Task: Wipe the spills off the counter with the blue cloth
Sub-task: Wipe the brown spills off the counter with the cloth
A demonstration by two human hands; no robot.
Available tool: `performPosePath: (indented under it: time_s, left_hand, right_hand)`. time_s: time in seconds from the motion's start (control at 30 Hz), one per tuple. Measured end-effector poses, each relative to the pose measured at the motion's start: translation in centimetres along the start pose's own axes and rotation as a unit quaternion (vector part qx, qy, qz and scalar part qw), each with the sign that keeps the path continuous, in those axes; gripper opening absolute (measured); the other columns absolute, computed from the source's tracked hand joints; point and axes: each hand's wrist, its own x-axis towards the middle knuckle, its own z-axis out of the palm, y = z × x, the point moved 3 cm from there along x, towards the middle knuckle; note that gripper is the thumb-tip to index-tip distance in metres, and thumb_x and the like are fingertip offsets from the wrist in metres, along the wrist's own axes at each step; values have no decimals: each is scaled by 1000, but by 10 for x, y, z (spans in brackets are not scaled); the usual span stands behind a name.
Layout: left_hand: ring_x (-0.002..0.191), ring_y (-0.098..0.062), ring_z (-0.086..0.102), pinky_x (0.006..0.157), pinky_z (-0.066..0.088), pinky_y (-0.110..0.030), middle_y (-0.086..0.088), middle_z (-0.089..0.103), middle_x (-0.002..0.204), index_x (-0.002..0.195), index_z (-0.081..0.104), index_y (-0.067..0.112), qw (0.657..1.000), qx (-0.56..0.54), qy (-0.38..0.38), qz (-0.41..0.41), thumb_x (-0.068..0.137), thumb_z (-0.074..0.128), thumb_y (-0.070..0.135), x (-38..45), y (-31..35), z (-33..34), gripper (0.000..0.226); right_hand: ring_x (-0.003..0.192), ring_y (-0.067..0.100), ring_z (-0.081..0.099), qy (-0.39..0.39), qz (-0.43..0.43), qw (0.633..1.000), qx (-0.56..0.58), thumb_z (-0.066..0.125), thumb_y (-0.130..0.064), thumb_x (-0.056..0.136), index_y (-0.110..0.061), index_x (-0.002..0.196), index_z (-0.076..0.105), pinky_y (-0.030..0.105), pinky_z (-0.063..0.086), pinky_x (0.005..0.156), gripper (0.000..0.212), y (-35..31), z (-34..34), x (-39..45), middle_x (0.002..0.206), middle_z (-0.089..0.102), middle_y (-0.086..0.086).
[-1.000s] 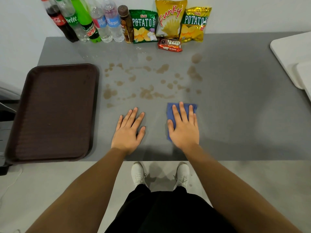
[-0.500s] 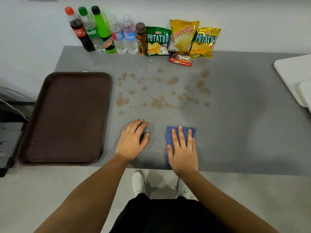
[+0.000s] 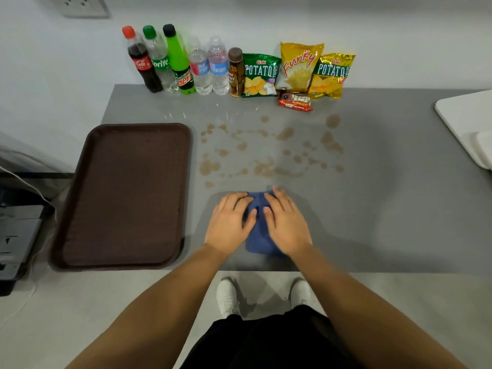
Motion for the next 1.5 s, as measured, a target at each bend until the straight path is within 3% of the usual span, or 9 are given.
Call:
performPosePath:
  time_s: [0.1,0.2,0.3,0.37,0.53,0.9,1.1,1.27,1.5]
  left_hand:
    - [121,-30,59,103,47,-44,-9,65,130,128,69,8,999,1,-6,32,102,59,31,7,30,13,36]
    - [132,-31,54,112,42,-43,-13,60,140,135,64,6,999,10,-19,30,104,54,35,9,63,38,44]
    - [155,-26,25,126,17,-38,-11,31,166,159,34,11,997,27,-38,-65,108,38,47,5,78,67,63]
    - [160,-25,7,127,1,-35,-11,11,172,164,14,12,991,48,-48,-119,109,31,50,-1,77,80,70]
    - [159,-21,-6,129,0,-39,-7,-4,172,164,0,13,980,126,-59,-142,109,22,51,-12,69,91,71]
    - [159,-32,-5,128,3,-46,-14,-7,172,165,0,20,968,151,-67,-190,104,18,58,-32,-16,44,75]
    - [159,-30,7,128,5,-46,-12,10,172,164,11,11,964,149,-38,-215,106,20,54,21,-56,23,74]
    - [159,-30,5,128,2,-45,-12,6,172,164,10,12,971,159,-59,-166,108,25,49,66,-56,32,69]
    - [160,-24,2,130,3,-43,-7,6,173,165,10,15,983,143,-106,-38,107,19,51,61,-31,46,69]
  right_hand:
    - [147,35,40,53,21,998,-31,48,-23,107,-1,143,54,44,29,123,43,31,-20,-1,157,44,19]
    - [150,36,34,57,71,995,-50,47,-27,107,-4,148,49,46,29,122,47,61,-29,0,161,38,18]
    - [157,32,15,28,108,991,-70,37,-40,108,-11,158,33,45,19,125,58,81,-27,7,170,19,14]
    - [159,32,6,15,125,989,-77,30,-46,107,-12,162,21,46,11,128,65,86,-22,11,171,8,15]
    - [159,34,5,40,126,988,-84,30,-49,107,-9,163,18,49,6,128,69,88,-5,12,171,7,18]
    - [153,39,27,119,129,977,-122,35,-45,107,-6,157,34,53,23,123,64,86,0,9,166,26,22]
    - [159,32,9,80,144,978,-130,23,-53,104,-14,163,17,48,11,128,71,85,-1,8,171,11,14]
    - [160,27,1,70,157,979,-109,21,-55,103,-19,164,13,43,3,129,72,84,-4,9,173,3,8]
    - [159,30,8,85,163,978,-102,29,-52,101,-18,163,19,47,10,129,72,81,-6,9,172,9,10]
